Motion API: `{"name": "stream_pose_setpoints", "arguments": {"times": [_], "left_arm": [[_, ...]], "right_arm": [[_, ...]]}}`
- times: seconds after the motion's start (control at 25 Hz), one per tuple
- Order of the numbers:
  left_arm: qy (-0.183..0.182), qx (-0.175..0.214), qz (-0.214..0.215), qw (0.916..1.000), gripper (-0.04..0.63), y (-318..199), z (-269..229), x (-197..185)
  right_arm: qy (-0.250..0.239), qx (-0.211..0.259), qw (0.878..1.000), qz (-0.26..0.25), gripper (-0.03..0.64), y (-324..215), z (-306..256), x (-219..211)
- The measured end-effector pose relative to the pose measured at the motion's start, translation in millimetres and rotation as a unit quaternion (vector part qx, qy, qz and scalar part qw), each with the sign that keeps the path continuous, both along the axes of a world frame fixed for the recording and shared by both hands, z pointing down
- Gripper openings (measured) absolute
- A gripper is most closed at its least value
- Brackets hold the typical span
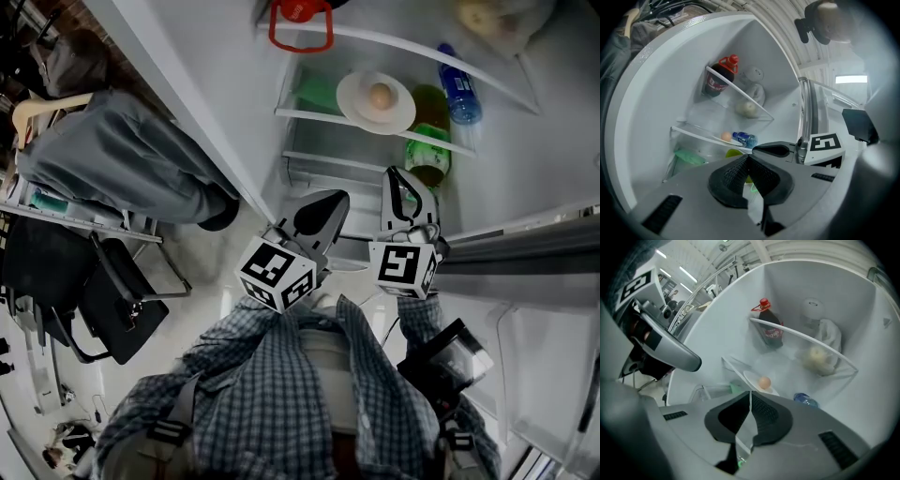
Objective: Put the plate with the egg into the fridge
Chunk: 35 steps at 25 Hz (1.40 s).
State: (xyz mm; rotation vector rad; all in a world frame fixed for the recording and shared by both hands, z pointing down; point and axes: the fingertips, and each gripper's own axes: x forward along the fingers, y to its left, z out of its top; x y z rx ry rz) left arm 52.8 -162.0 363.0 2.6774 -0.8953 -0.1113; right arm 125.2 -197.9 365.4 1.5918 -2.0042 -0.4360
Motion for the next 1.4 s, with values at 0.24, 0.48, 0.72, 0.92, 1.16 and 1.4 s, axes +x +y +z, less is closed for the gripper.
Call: {"name": "stream_pose_setpoints", "arguments": {"times": [0.24, 0.48, 0.72, 0.92, 1.16, 1.4], "left_arm": [[0.005, -0.005, -0.002, 1.0000, 0.006, -1.5, 0.1, -1.2], [0.007, -0.005, -0.005, 0.9999, 0.006, -2.3, -0.3, -2.8], [0.010, -0.008, -0.004, 0.9999, 0.006, -2.5, 0.6, -4.1], [0.009, -0.005, -0.002, 0.9999, 0.006, -0.8, 0.2, -4.0], [0.006, -0.005, -0.002, 1.0000, 0.006, -0.6, -0.1, -4.4], [0.012, -0.015, -0.005, 0.9998, 0.006, -1.3, 2.5, -5.2]], "right_arm": [[0.082, -0.002, 0.997, -0.014, 0.008, -15.2, 7.4, -2.6], [0.135, 0.000, 0.991, -0.021, 0.009, -28.2, 9.5, -3.6], [0.178, -0.002, 0.984, -0.029, 0.009, -37.6, 14.1, -2.9], [0.205, -0.007, 0.978, -0.029, 0.040, -44.3, 17.7, -0.7], [0.228, -0.007, 0.973, -0.032, 0.065, -53.9, 16.4, -0.4], [0.261, 0.006, 0.965, -0.037, 0.069, -62.8, 12.4, -3.9]]}}
